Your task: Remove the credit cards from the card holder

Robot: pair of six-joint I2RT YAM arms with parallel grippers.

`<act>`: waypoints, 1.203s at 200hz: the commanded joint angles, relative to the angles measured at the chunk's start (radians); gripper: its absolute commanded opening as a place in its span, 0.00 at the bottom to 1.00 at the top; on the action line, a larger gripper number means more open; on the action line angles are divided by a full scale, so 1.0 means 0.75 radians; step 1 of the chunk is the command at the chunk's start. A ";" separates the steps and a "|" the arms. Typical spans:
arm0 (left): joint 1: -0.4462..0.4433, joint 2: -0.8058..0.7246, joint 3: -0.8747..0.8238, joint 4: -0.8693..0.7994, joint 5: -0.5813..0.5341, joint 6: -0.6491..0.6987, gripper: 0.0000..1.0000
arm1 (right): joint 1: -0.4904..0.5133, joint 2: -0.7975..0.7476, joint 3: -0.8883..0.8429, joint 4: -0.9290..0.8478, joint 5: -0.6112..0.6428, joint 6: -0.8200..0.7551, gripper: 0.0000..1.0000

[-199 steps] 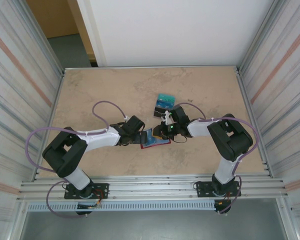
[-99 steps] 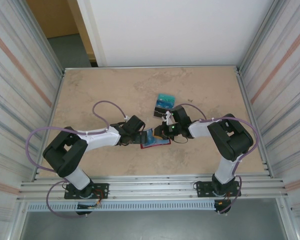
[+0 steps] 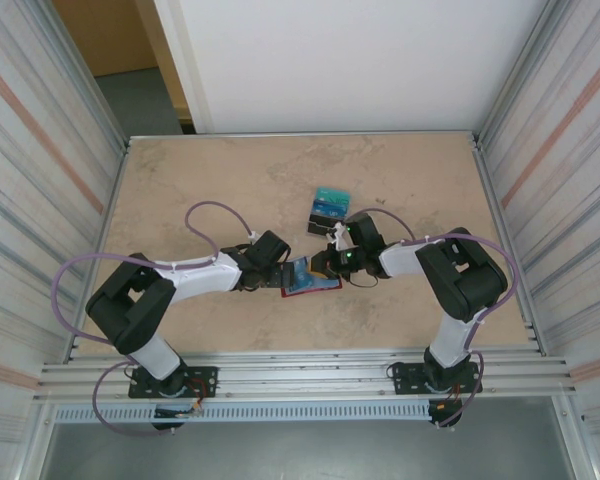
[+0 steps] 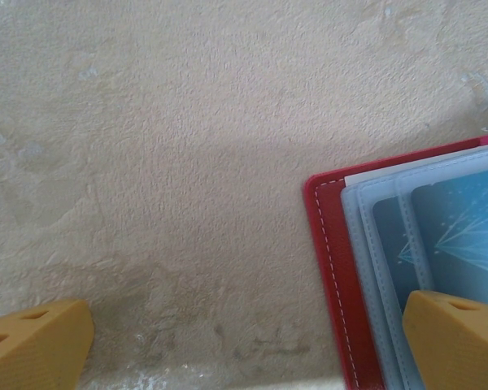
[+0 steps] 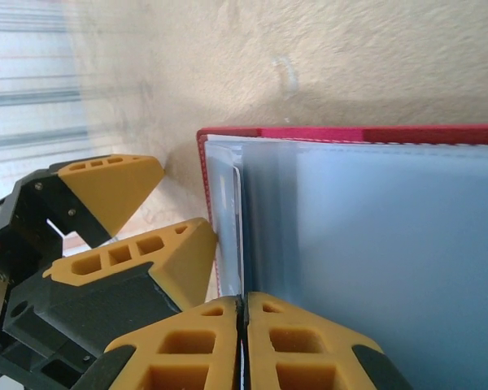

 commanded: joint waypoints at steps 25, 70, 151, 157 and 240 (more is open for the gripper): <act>-0.007 0.053 0.004 -0.105 -0.022 -0.012 0.99 | -0.035 -0.047 -0.035 0.029 -0.040 0.031 0.12; -0.007 0.059 0.013 -0.108 -0.016 -0.010 0.99 | -0.042 -0.041 -0.036 0.060 -0.061 0.045 0.15; -0.007 0.067 0.019 -0.108 -0.014 -0.012 0.99 | -0.029 0.006 -0.039 0.059 -0.055 0.043 0.20; -0.006 0.067 0.020 -0.109 -0.015 -0.010 0.99 | -0.025 0.009 -0.036 0.059 -0.055 0.043 0.20; -0.006 0.061 0.017 -0.108 -0.019 -0.012 0.99 | 0.010 0.064 -0.011 0.048 -0.037 0.043 0.19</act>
